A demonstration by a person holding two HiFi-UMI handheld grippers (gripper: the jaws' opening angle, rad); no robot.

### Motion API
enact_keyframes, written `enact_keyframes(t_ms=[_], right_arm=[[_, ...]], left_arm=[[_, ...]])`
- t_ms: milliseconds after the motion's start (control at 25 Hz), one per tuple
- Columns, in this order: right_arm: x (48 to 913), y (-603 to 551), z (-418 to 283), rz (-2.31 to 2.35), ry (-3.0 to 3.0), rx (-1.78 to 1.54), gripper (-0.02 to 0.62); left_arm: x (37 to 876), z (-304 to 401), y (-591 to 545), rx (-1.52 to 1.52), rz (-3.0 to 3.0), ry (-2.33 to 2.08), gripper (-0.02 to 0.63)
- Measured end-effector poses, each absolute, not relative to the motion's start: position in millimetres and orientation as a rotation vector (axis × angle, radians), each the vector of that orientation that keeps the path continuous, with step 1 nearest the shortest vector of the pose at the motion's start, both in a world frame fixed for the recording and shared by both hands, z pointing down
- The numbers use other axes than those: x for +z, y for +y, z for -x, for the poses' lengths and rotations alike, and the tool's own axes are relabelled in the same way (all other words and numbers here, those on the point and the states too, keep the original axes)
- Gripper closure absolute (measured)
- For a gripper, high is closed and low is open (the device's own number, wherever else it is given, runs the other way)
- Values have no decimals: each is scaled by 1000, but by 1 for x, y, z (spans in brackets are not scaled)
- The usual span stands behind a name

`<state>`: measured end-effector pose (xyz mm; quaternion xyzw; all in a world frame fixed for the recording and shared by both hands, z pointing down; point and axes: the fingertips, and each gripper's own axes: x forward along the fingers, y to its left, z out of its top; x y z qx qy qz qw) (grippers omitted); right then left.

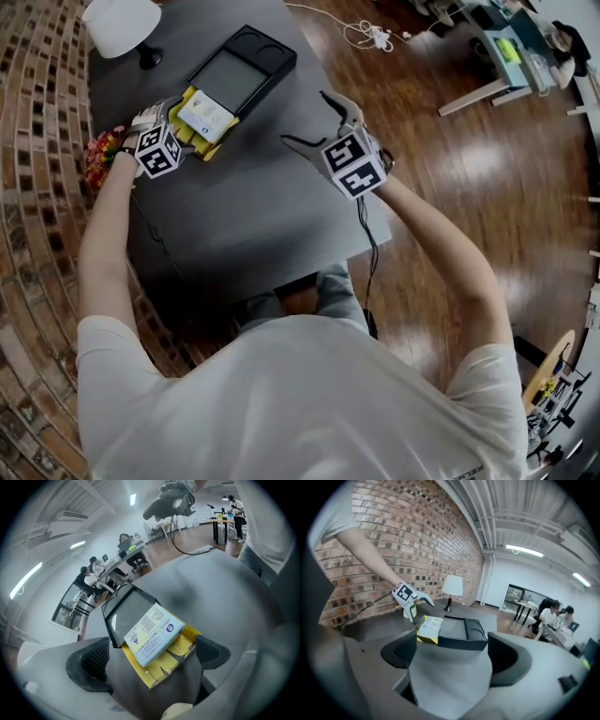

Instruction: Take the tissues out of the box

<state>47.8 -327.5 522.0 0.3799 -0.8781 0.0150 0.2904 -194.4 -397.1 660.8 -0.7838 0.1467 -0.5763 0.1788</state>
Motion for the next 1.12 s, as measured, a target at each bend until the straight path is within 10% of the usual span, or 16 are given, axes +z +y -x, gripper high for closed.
enact_keyframes(t_ms=[760, 1120], right_arm=[[581, -286, -77, -1111, -2317, 538, 135], [578, -274, -103, -1177, -2304, 568, 140]], left_arm=[[749, 141, -406, -1784, 1555, -354, 22], [730, 154, -403, -1831, 1582, -120, 189]])
